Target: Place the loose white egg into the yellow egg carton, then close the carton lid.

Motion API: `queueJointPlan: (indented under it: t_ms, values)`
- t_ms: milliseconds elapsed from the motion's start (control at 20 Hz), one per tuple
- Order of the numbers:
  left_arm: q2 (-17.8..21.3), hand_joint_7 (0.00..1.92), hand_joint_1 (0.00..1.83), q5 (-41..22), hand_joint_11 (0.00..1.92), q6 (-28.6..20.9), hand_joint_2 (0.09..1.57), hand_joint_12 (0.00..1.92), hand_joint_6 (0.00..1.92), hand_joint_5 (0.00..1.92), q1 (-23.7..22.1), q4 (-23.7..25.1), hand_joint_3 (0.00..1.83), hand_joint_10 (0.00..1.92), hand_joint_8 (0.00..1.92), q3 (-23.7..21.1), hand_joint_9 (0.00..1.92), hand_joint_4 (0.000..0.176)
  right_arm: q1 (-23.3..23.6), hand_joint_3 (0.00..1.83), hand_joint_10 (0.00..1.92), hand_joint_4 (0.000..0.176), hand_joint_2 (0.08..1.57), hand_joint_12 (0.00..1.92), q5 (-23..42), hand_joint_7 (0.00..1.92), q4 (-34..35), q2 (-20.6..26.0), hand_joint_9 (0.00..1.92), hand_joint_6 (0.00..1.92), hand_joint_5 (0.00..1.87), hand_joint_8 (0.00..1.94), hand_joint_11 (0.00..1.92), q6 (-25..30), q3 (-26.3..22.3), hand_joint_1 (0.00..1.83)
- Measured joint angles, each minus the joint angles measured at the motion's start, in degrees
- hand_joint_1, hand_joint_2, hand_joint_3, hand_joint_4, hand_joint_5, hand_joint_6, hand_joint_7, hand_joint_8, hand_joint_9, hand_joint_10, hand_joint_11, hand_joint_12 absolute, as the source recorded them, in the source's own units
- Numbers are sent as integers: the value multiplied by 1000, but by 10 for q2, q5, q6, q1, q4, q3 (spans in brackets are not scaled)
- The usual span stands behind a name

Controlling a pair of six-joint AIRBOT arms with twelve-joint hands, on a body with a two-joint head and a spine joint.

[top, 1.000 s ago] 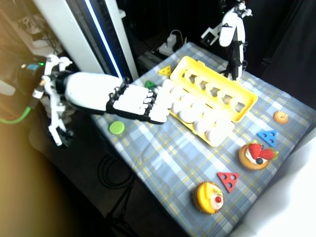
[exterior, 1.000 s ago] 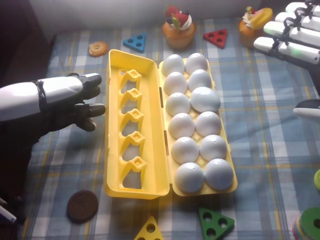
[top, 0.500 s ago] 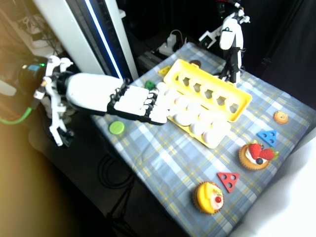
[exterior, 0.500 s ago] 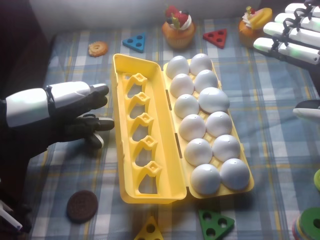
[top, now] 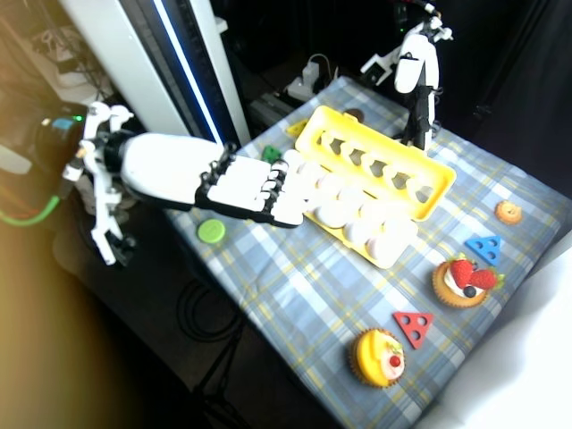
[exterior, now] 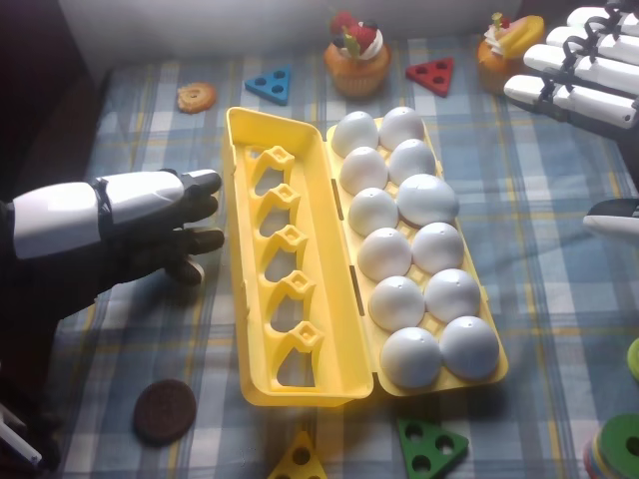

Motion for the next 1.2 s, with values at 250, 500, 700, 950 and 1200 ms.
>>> queueJointPlan:
  t_ms: [250, 500, 700, 950, 1200]
  values:
    - [-6, 0, 0, -33, 258, -10, 1261, 1189, 0, 0, -8, 3, 3, 39, 0, 0, 401, 40, 0, 4, 0, 0, 1326, 0, 0, 0, 0, 0, 0, 0, 0, 0, 0, 0, 0, 303]
    - [-7, 0, 0, -60, 284, -10, 1236, 1048, 0, 0, -10, -5, 0, 7, 0, 0, 404, 71, 0, 7, 0, 0, 1333, 0, 0, 0, 4, 0, 0, 0, 0, 0, 0, 0, 1, 316]
    - [-19, 0, 82, -66, 177, -9, 1185, 1222, 0, 0, -52, 12, 0, 10, 0, 2, 382, 121, 0, 5, 0, 0, 1332, 0, 0, 0, 4, 0, 0, 0, 0, 0, 0, 0, 1, 311]
    - [-43, 0, 26, -55, 91, -19, 1212, 1481, 0, 0, -110, 79, 2, 15, 0, 22, 389, 94, -5, 6, 0, 0, 1339, 0, 2, 0, 5, 0, 0, 0, 0, 0, 0, 0, 1, 353]
    - [-99, 0, 0, 1, 182, -73, 1197, 1480, 0, 0, -173, 163, 0, 21, 0, 64, 331, 15, -7, 7, 0, 0, 1342, 0, 2, 0, 7, 2, 0, 0, 0, 0, 0, 0, 1, 347]
